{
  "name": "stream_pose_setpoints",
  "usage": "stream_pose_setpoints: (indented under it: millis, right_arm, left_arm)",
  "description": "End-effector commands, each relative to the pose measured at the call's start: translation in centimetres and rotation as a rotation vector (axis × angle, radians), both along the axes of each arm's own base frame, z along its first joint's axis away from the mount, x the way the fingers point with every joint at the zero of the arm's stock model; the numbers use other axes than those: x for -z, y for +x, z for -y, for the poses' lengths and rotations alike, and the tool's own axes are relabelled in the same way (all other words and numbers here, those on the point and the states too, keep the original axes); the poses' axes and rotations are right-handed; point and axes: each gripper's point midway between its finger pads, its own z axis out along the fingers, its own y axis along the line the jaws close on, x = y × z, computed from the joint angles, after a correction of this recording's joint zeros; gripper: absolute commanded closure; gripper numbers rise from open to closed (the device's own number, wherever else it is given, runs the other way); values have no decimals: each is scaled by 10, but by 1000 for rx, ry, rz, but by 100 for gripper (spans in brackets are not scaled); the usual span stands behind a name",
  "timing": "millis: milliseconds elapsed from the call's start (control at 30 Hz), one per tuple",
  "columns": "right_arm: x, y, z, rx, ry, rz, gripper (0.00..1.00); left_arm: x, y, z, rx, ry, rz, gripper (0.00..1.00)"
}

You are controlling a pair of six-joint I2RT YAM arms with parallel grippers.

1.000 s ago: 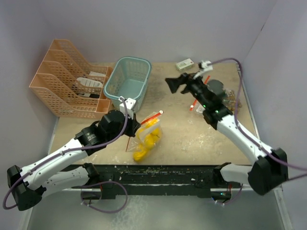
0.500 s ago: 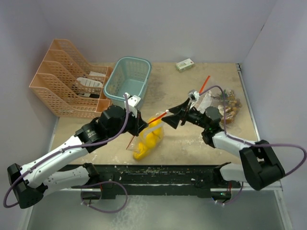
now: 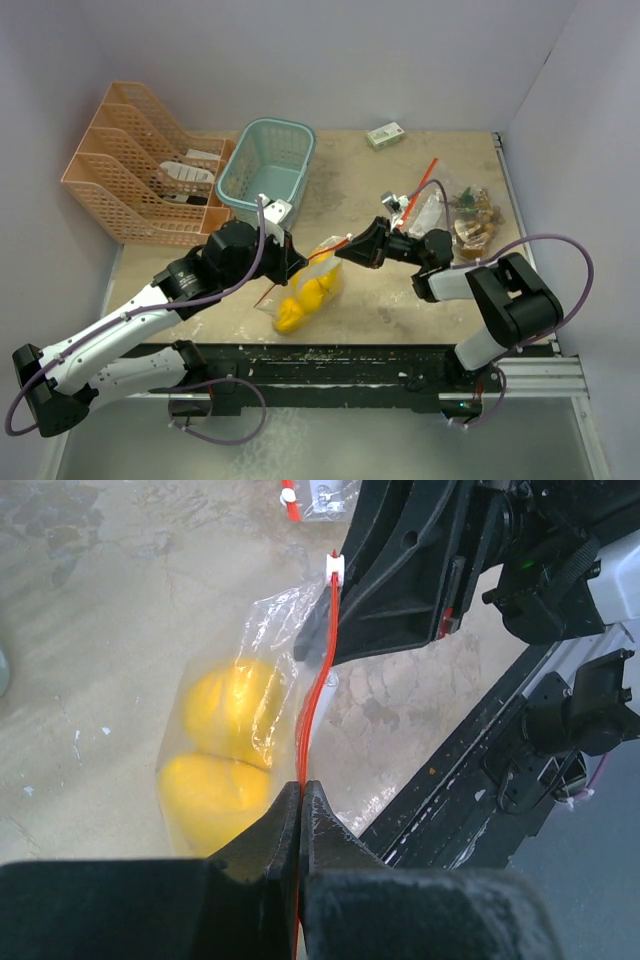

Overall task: Open the zip-top bag and remove the fake food
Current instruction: Unzip the zipper food storage bag at the center of the board.

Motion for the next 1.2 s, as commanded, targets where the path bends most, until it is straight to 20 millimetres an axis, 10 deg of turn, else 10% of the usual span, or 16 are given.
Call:
stream_pose_setpoints:
  millis: [0,133,333,500,1167]
  right_arm:
    - [-53,-27,6,-49,136,295,97]
    - [-60,-31,8,-43,147,314,100]
    - [-71,-33,11,-21,153,322,100]
    - [-72,-39,10,-36,139,321,100]
    - [-60,-31,0,64,-182,360,100]
  left_arm:
    - [-35,5,6,-4,-77,65,100]
    - [-32,7,4,-22,-70,65,94]
    - [-36,12,13,-10,-87,81,46]
    - [-48,21,35,43,-104,102,30]
    - [-91,23,91,279,-185,199,58]
